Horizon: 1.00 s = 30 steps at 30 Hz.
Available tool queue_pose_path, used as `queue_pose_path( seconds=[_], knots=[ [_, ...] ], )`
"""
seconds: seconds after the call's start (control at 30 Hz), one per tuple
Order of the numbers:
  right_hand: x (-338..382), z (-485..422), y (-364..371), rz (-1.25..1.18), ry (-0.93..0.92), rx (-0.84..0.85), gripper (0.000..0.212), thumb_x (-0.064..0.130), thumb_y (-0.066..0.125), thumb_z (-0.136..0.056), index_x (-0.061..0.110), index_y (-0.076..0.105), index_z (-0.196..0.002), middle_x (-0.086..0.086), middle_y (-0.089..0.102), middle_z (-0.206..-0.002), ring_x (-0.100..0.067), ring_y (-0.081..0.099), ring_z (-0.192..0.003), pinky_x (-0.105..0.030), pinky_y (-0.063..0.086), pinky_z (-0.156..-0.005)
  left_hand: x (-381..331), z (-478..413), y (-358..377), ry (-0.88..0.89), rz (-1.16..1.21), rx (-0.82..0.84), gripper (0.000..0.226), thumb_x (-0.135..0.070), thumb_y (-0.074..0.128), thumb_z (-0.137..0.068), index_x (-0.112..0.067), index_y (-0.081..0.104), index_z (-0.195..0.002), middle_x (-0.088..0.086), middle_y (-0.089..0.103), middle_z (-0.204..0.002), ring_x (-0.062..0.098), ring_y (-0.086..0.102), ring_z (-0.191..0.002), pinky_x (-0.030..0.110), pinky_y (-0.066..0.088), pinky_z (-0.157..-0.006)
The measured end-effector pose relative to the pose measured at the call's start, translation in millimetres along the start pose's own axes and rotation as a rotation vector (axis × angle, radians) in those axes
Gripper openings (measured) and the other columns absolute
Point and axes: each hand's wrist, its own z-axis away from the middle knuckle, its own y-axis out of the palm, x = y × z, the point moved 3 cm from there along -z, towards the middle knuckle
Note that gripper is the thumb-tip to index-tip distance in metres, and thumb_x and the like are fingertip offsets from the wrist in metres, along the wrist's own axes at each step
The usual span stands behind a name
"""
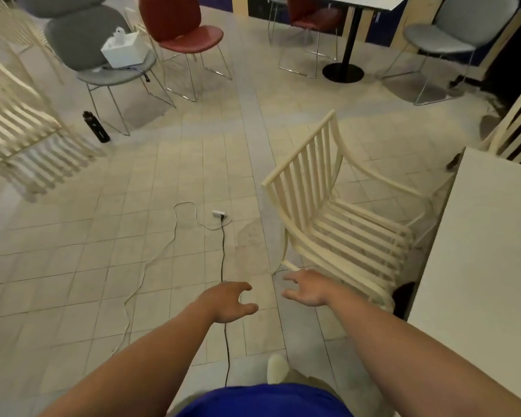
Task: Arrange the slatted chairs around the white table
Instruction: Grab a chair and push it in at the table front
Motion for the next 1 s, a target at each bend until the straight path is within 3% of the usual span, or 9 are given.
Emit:
queue_pose_path(
  seconds=[0.27,0.77,1.0],
  knots=[
    [-8.5,-62.6,-69.7,-0.093,0.063,-0.045,0.071,0.061,0.05,-0.091,0.025,0.037,-0.151,-0.003,0.037,-0.156,-0.022,0.038,-0.141,-0.034,0.033,-0.112,5.1,-72.9,-78.6,0.041,-0.054,0.009,0.069,-0.062,0.055,-0.09,-0.031,0.04,-0.15,0.001,0.045,-0.153,0.023,0.047,-0.134,0.04,0.04,-0.109],
    [4.6,-219.0,-202.9,-0.517,0.449,-0.344,0.075,0.063,0.042,-0.094,0.015,0.035,-0.151,-0.012,0.041,-0.153,-0.028,0.042,-0.137,-0.038,0.036,-0.109,44.1,-293.7,-327.5,0.426,-0.401,0.086,0.07,-0.063,0.054,-0.092,-0.031,0.036,-0.153,-0.001,0.038,-0.158,0.021,0.035,-0.144,0.042,0.031,-0.116],
    [12.4,-250.1,-244.6,-0.762,0.584,-0.454,0.075,0.065,0.043,-0.093,0.018,0.034,-0.151,-0.01,0.046,-0.149,-0.027,0.048,-0.13,-0.037,0.042,-0.103,2.8,-369.1,-404.4,0.596,-0.529,0.158,0.07,-0.061,0.054,-0.093,-0.03,0.034,-0.153,0.001,0.035,-0.16,0.022,0.033,-0.145,0.042,0.03,-0.116]
  ],
)
